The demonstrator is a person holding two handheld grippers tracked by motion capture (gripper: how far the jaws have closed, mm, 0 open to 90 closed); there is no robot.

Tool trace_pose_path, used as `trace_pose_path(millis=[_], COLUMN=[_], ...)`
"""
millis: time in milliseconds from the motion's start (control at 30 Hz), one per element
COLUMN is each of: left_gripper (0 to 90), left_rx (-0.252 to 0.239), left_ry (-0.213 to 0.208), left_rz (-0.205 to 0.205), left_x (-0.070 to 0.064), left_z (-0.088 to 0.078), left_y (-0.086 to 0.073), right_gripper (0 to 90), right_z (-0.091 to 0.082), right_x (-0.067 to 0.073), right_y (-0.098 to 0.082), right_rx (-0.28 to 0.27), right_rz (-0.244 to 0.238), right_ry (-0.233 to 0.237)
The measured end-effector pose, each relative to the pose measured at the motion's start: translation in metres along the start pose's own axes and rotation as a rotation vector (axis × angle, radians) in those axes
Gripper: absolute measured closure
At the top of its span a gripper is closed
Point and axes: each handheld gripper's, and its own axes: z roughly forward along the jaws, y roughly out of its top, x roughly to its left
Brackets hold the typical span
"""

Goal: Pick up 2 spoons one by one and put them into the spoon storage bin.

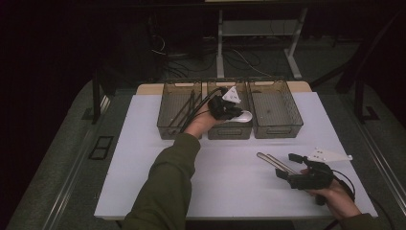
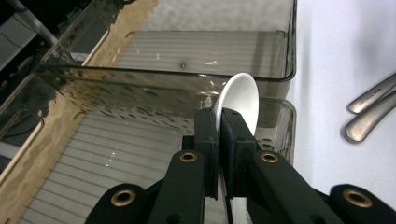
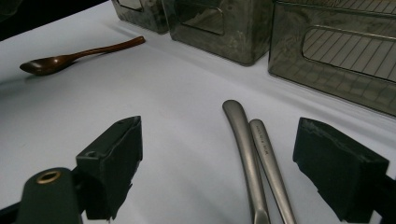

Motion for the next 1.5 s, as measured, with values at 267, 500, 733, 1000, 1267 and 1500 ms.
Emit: trace_pose_path(millis=[267, 500, 733, 1000, 1267, 1500], left_gripper=[77.2, 61.3, 43.1, 35.7, 41.5, 56.1], left_rx=[-0.013, -0.042, -0.079, -0.083, -0.071, -0.033], left_ry=[0.001, 0.01, 0.038, 0.09, 0.098, 0.123], left_rz=[-0.039, -0.115, -0.193, -0.245, -0.304, -0.336], left_x=[0.003, 0.003, -0.006, -0.028, -0.053, -0.072], left_z=[0.001, -0.012, -0.035, -0.067, -0.089, -0.101], left_y=[-0.003, -0.001, -0.004, -0.02, -0.048, -0.078], right_gripper=[15.5, 15.4, 15.5, 15.4, 15.4, 15.4], right_z=[0.0, 0.0, 0.0, 0.0, 0.0, 0.001], right_x=[0.0, 0.0, 0.0, 0.0, 0.001, 0.001], right_y=[0.0, 0.0, 0.0, 0.0, 0.0, 0.0], right_rx=[0.001, 0.0, 0.002, 0.004, 0.005, 0.005], right_rz=[-0.001, -0.003, -0.001, 0.0, -0.006, -0.008], right_ry=[-0.001, -0.002, -0.004, -0.008, -0.01, -0.011])
